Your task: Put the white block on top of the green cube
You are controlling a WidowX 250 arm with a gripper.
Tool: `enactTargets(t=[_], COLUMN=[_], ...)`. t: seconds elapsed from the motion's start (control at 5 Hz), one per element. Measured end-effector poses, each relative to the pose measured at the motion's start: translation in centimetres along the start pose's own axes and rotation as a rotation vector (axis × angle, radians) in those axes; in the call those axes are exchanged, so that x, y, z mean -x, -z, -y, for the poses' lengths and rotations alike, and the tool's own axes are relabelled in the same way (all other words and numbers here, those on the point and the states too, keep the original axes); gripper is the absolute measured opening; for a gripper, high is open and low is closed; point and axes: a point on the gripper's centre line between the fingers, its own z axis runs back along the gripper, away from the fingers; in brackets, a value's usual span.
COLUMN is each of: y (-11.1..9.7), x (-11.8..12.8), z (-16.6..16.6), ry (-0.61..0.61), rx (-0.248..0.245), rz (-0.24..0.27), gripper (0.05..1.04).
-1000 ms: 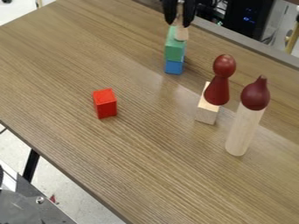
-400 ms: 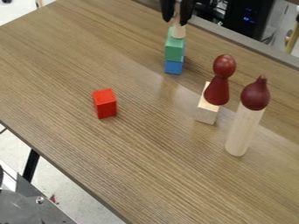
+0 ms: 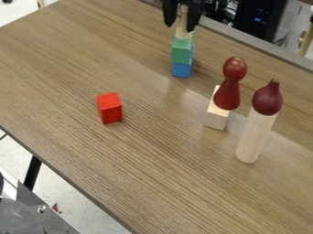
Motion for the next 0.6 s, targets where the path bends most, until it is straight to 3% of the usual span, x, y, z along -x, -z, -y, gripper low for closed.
enactTargets(t=[0.2, 0.4, 0.6], y=[0.4, -0.3, -3.4], x=[0.3, 0.4, 0.5], z=[0.0, 0.1, 0.1], ry=[-0.004, -0.011, -0.006], rx=[0.005, 0.036, 0.071], rz=[-0.011, 0.0, 0.077], gripper=[0.977, 1.0, 0.999])
